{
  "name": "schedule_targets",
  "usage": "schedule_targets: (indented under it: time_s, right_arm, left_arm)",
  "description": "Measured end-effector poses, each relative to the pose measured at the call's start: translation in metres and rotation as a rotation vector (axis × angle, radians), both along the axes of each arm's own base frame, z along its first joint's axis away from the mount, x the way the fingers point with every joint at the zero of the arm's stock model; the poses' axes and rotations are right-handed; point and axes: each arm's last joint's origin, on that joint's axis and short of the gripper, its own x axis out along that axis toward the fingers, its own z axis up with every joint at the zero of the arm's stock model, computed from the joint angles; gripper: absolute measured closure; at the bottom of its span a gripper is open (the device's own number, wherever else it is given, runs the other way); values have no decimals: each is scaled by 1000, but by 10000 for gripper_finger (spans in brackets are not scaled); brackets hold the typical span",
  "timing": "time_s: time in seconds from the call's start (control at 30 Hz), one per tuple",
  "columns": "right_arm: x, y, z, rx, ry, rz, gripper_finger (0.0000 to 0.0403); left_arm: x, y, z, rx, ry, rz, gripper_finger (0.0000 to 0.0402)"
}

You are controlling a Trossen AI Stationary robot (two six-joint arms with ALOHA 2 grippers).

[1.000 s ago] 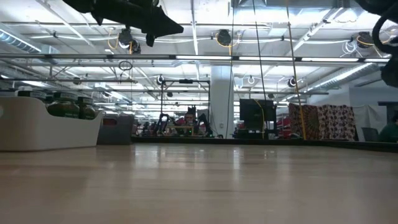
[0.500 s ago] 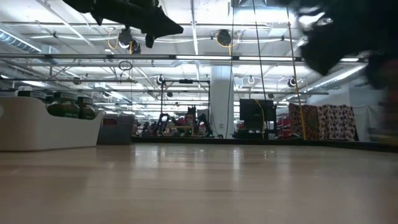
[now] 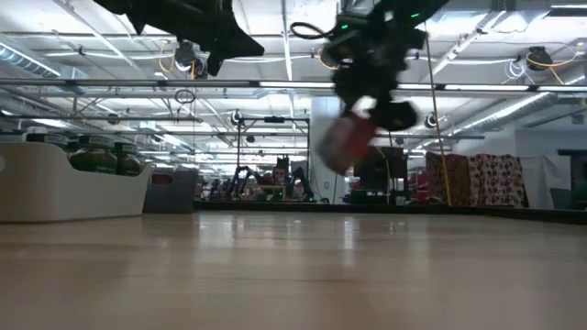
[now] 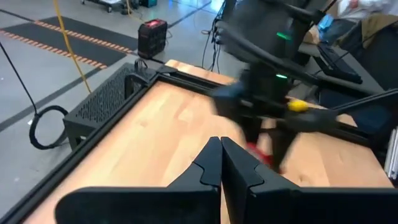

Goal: Sort spices by type
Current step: Put the red seasoning can into the top black bin

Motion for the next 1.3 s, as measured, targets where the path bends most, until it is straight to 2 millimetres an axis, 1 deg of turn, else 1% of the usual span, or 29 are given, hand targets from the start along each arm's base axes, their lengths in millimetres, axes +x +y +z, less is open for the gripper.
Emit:
schedule_targets:
  time_s: [0.13,0.23,0.33,0.47,0.53,0.6,0.67,0.8,0.97,1.07,1.17,1.3]
  right_arm:
    - [34,-49,16,-60,-55,-8,223]
    - [58,-84,21,-90,-43,0,223]
    - [75,-113,16,-86,7,12,223]
    - [84,-138,1,-38,121,34,223]
    - [87,-144,-10,-11,174,50,223]
    - [89,-146,-24,11,187,53,223]
    - [89,-147,-32,24,213,51,223]
    - [91,-147,-44,20,239,67,218]
    - [94,-147,-45,-6,229,88,141]
    - [94,-148,-46,-11,221,89,106]
    - [95,-148,-46,-19,212,97,89]
    - [95,-148,-44,-34,193,113,86]
  left_arm:
    - [-4,-2,5,5,-19,24,398]
    - [-9,-3,10,2,-37,49,398]
    - [-13,-5,11,1,-29,62,398]
    - [-16,-7,9,-23,6,65,398]
    - [-17,-8,8,-47,23,68,398]
    - [-17,-9,6,-57,42,66,398]
    - [-17,-10,4,-62,55,67,398]
    - [-17,-11,3,-63,69,72,398]
    - [-17,-11,3,-59,70,83,398]
    - [-17,-11,3,-53,70,100,398]
    - [-17,-11,3,-51,70,107,398]
    - [-17,-11,3,-51,70,107,398]
